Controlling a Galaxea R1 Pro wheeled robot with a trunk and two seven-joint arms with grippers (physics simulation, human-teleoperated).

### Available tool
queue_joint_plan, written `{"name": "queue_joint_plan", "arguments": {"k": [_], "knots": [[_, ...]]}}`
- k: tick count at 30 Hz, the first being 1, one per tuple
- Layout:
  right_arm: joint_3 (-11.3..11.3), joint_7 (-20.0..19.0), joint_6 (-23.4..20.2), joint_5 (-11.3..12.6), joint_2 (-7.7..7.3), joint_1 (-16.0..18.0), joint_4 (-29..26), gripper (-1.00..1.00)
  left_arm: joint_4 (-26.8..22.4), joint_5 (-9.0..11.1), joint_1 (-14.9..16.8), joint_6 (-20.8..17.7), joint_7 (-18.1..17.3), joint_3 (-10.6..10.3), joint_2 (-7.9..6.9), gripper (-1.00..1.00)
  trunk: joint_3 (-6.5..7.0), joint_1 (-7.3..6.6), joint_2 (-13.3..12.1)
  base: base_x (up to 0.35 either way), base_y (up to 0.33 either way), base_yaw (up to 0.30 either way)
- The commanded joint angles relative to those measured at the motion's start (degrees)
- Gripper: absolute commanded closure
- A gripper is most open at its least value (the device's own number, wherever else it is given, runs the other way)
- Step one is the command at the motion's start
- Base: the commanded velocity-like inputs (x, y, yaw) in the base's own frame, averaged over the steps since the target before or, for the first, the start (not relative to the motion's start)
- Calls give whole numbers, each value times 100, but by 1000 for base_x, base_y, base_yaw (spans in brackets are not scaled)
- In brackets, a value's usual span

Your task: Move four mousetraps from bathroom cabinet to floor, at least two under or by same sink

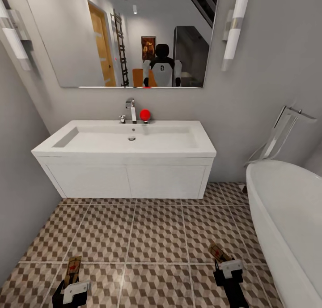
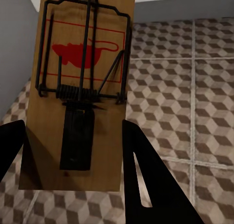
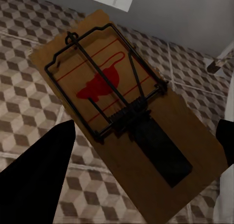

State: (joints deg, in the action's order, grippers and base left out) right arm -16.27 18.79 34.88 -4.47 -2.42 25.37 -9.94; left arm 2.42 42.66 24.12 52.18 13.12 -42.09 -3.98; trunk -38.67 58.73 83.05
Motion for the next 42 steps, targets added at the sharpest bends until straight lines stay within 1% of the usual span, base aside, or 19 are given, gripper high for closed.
{"name": "queue_joint_plan", "arguments": {"k": [1, 5, 7, 8, 11, 12, 14, 15, 16, 17, 19, 22, 25, 27, 29, 32, 34, 37, 42], "knots": [[-26, 55, -13, -46, 1, 4, 122, 100, 11, -22, 5, 5, 59, -45, 3, 100, -5, 0, 2, 0, 0, 0], [-27, 21, -35, -46, -3, 4, 320, 100, 5, -21, 5, -32, 73, -30, 3, 100, -5, 0, 2, 0, 0, 0], [-24, -156, -44, -41, -2, 4, 548, 100, 5, -17, 5, -169, 77, -8, 3, 100, -5, 0, 2, 0, 0, 0], [-15, -294, -52, -31, 0, 4, 655, 100, 4, -12, 5, -335, 75, 3, 3, 100, -5, 0, 2, 0, 0, 0], [31, -606, -82, 23, -3, 4, 821, 100, -31, 22, 11, -1250, 57, 47, -13, 100, -5, 0, 2, 0, 0, 0], [96, -666, -181, 67, 1, 4, 847, 100, -120, 47, 62, -1820, 51, 130, -24, 100, -5, 0, 2, 0, 0, 0], [198, -702, -466, 106, 8, 19, 834, 100, -339, 64, 171, -2574, 50, 265, -42, 100, -5, 0, 2, 0, 0, 0], [239, -715, -712, 118, 11, 63, 768, 100, -505, 70, 296, -3150, 51, 324, -78, 100, -5, 0, 2, 0, 0, 0], [255, -720, -861, 122, 13, 86, 666, 100, -602, 72, 380, -3504, 48, 348, -109, 100, -5, 0, 2, 0, 0, 0], [265, -718, -989, 127, 18, 103, 508, 100, -696, 73, 464, -3791, 45, 365, -140, 100, -5, 0, 2, 0, 0, 0], [275, -709, -1214, 134, 43, 122, 94, 100, -834, 74, 599, -4115, 46, 383, -175, 100, -5, 0, 2, 0, 0, 0], [288, -703, -1666, 143, 81, 263, -456, 100, -917, 70, 702, -4312, 49, 406, -194, 100, -5, 0, 2, 0, 0, 0], [290, -702, -2079, 192, 89, 511, -599, 100, -910, 68, 743, -4385, 45, 425, -198, 100, -5, 0, 2, 0, 0, 0], [302, -702, -2206, 233, 86, 587, -624, 100, -902, 70, 752, -4389, 39, 433, -202, 100, -5, 0, 2, 0, 0, 0], [415, -702, -2188, 255, 77, 617, -623, 100, -896, 74, 756, -4314, -43, 423, -201, 100, -5, 0, 2, 0, 0, 0], [496, -702, -1972, 265, 58, 593, -493, 100, -847, 58, 753, -3880, -305, 403, -193, 100, -5, 0, 2, 0, 0, 0], [545, -702, -1872, 264, 52, 588, -368, 100, -733, 55, 750, -3707, -518, 398, -192, 100, -5, 0, 2, 0, 0, 0], [574, -702, -1802, 261, 55, 584, -272, 100, -581, 48, 743, -3603, -863, 396, -191, 100, -5, 0, 2, 0, 0, 0], [567, -710, -1783, 242, 64, 579, -247, 100, -536, 81, 727, -3575, -976, 398, -191, 100, -5, 0, 2, 0, 0, 0]]}}
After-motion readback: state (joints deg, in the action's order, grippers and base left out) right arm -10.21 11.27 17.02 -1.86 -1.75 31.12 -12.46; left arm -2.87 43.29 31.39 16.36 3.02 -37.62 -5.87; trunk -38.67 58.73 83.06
